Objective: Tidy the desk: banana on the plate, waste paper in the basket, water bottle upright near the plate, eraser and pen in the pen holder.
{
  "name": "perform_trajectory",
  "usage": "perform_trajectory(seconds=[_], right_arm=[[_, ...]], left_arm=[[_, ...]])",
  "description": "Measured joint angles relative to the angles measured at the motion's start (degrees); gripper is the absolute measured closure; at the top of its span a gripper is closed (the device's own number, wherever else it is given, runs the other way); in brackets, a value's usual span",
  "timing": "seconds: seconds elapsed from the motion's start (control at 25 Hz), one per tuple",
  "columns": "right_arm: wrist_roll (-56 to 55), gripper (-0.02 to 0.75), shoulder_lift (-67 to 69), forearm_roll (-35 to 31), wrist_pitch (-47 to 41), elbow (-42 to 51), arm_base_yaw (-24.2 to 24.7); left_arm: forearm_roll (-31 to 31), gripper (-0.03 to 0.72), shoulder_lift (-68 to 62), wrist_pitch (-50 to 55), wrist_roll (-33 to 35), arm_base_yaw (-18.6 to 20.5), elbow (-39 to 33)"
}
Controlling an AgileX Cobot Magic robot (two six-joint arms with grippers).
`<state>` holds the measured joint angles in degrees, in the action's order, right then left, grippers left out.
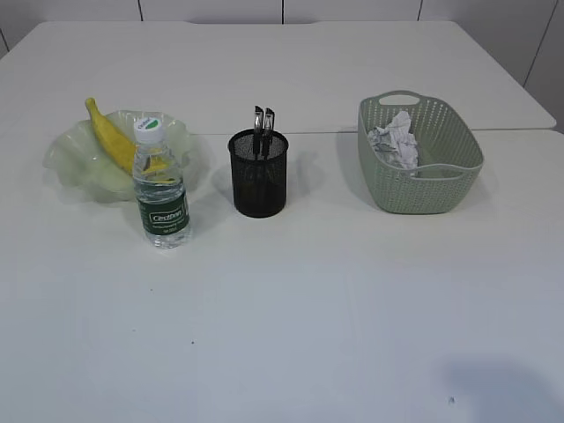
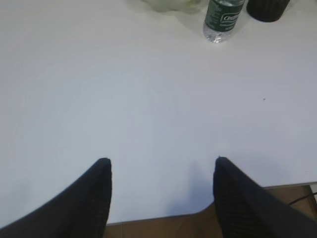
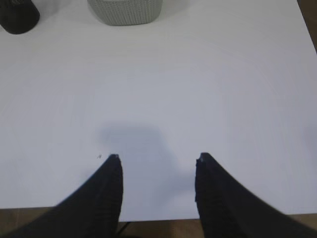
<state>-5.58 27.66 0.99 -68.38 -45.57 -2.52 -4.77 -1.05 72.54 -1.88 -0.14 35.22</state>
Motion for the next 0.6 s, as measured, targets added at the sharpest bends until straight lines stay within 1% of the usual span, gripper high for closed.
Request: perform_trajectory(seconds=[0.16, 0.32, 0.6], right_arm=[[0.00, 0.376, -5.42, 0.05, -2.53, 3.17, 0.00], [0.00, 0.377, -10.64, 0.05, -3.81, 5.91, 0.00], [3.61, 0.376, -22.52, 0.29, -4.37, 9.13, 0.00]], left_arm=[[-2.31, 0.241, 0.71, 0.14, -0.03, 0.00, 0.00], [-2.30, 0.245, 0.71, 0.14, -0.12, 0.00, 0.00], [2.11, 0.245, 0.71, 0.14, -0.12, 0.00, 0.00]])
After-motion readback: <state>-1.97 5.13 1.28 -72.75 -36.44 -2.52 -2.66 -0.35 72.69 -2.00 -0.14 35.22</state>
